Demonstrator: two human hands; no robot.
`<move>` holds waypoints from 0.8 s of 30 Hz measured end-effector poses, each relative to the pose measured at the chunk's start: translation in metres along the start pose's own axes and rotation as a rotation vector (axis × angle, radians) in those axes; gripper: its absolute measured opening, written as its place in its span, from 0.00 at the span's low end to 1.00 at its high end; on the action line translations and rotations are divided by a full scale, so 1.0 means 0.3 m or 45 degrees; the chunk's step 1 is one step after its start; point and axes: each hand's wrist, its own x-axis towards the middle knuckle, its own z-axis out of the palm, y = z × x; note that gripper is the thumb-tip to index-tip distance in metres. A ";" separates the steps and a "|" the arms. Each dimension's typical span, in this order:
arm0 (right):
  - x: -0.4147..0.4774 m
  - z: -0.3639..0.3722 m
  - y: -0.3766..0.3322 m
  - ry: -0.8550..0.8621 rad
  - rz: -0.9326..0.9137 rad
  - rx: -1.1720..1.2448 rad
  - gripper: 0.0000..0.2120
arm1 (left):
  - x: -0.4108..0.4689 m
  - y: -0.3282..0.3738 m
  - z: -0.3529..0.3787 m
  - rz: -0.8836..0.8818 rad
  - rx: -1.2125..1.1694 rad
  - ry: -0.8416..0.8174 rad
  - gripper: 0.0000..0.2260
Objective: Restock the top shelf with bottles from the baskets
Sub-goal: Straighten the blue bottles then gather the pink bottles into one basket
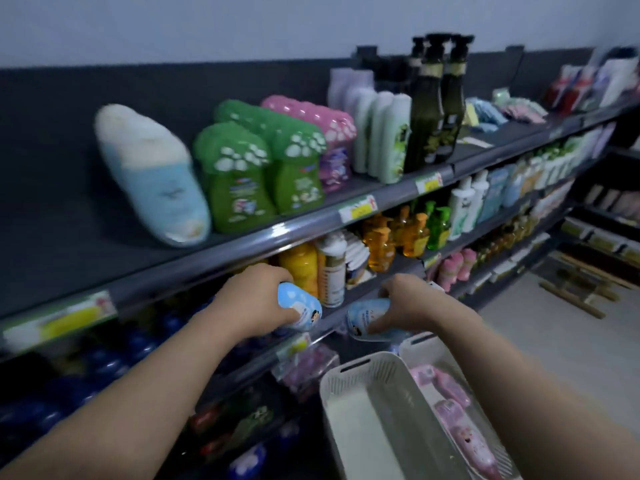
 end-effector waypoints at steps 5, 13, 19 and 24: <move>-0.135 -0.078 -0.285 0.077 -0.163 -0.026 0.25 | -0.229 -0.133 -0.207 -0.045 0.064 0.057 0.21; -0.228 -0.186 -0.636 0.075 -0.498 -0.039 0.23 | -0.493 -0.307 -0.429 -0.338 -0.019 0.283 0.19; -0.241 -0.210 -0.850 0.137 -0.770 -0.126 0.20 | -0.674 -0.375 -0.563 -0.470 0.014 0.451 0.19; -0.239 -0.191 -1.008 0.161 -0.948 -0.121 0.18 | -0.797 -0.444 -0.641 -0.569 0.058 0.598 0.21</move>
